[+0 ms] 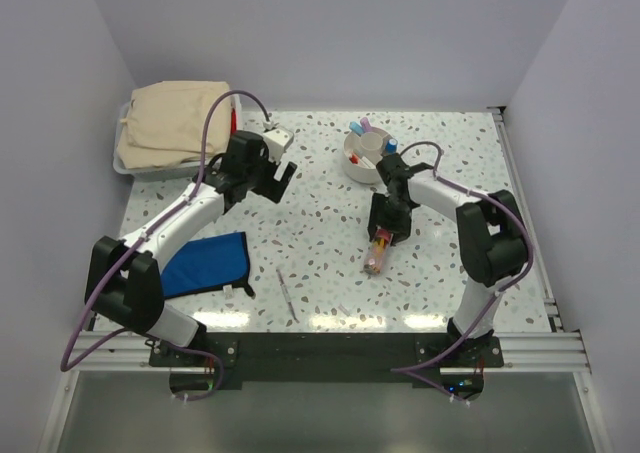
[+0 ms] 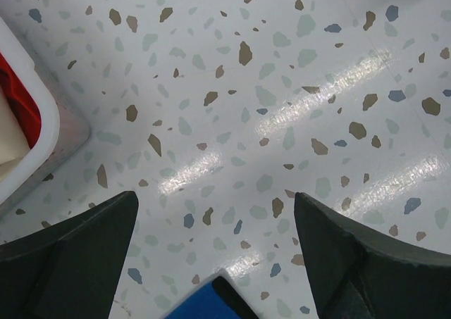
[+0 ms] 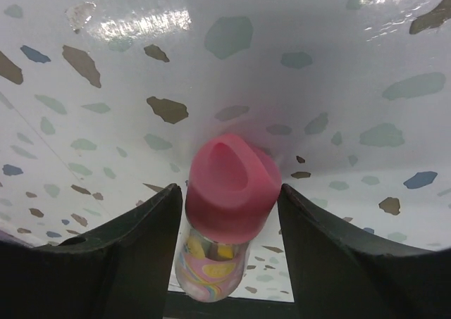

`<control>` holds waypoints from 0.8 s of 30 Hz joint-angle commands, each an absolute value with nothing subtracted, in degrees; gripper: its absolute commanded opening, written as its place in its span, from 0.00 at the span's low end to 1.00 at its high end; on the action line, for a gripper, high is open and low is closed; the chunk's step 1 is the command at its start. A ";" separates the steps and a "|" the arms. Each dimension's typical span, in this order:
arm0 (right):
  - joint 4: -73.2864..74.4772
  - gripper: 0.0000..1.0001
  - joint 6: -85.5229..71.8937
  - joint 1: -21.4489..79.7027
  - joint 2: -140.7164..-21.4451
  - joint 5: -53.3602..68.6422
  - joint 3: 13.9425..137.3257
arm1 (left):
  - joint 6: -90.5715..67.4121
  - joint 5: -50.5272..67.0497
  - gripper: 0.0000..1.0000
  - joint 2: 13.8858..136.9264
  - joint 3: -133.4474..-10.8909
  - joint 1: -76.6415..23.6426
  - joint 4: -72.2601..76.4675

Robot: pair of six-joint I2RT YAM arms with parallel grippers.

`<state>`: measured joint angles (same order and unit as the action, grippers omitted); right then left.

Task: Sort the stationery into containers
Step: Pick up the stationery from the center of the board.

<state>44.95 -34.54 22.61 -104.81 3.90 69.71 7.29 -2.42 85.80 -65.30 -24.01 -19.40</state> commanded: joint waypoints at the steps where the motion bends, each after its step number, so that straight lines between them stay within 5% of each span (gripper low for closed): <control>1: 45.44 0.56 -33.58 23.90 -106.35 2.64 70.84 | 7.82 -3.16 0.98 83.85 -64.95 -23.64 -17.40; 4: 45.35 0.44 -32.88 24.43 -106.96 1.76 70.32 | 7.65 -3.25 0.98 84.11 -65.04 -23.64 -17.23; 8: 46.58 0.00 -31.56 24.70 -105.39 -0.96 70.31 | 7.56 -3.25 0.98 84.02 -65.30 -23.56 -17.40; 17: 47.99 0.00 -24.35 24.52 -91.60 -0.09 83.22 | 8.35 -0.79 0.97 85.60 -68.99 -20.57 -18.11; 24: 33.51 0.00 -16.97 24.52 -85.62 -0.95 88.16 | 8.97 -0.53 0.97 87.71 -71.71 -20.13 -17.49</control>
